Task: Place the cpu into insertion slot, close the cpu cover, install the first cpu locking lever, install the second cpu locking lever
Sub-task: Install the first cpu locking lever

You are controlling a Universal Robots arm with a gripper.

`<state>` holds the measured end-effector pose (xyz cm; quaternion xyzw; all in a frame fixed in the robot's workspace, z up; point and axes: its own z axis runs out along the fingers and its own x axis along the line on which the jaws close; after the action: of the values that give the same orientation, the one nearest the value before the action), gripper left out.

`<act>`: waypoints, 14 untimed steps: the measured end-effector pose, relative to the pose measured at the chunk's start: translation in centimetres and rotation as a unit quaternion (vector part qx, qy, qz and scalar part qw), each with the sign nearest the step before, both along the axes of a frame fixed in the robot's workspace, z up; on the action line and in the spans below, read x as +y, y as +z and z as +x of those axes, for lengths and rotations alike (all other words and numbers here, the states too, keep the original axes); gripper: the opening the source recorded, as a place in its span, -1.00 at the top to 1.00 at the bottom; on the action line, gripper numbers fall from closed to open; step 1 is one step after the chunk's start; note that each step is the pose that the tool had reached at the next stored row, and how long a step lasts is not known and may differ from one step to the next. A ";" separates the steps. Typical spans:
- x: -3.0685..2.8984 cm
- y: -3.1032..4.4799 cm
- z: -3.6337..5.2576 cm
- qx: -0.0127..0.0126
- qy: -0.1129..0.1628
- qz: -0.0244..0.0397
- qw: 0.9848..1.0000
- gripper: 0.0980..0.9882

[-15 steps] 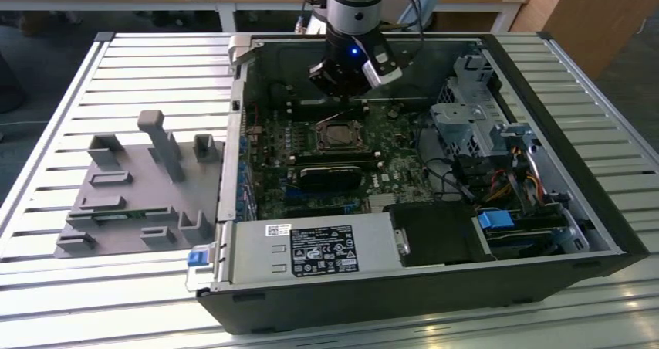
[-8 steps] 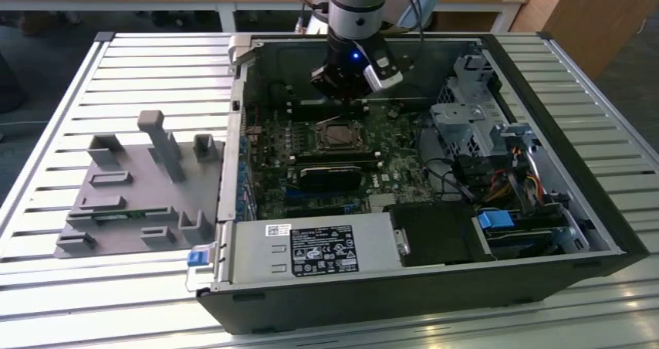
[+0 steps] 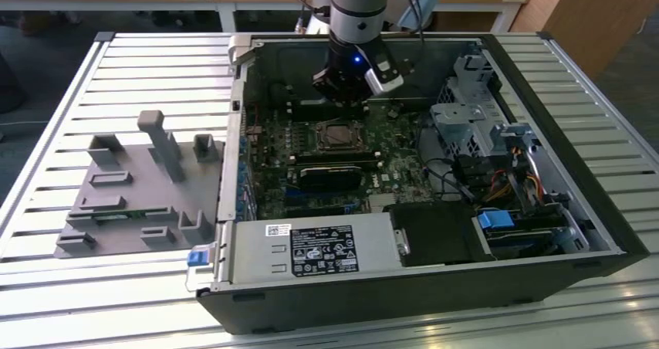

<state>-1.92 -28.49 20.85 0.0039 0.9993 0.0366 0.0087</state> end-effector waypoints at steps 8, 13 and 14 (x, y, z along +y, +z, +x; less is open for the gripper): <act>0.00 -0.36 0.13 0.000 0.000 0.000 1.000 0.96; 0.00 -0.59 0.17 0.000 0.000 -0.002 1.000 0.96; 0.00 -0.64 0.18 0.000 0.000 -0.003 1.000 0.96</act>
<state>-1.74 -28.49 20.21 0.0039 0.9994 0.0341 0.0082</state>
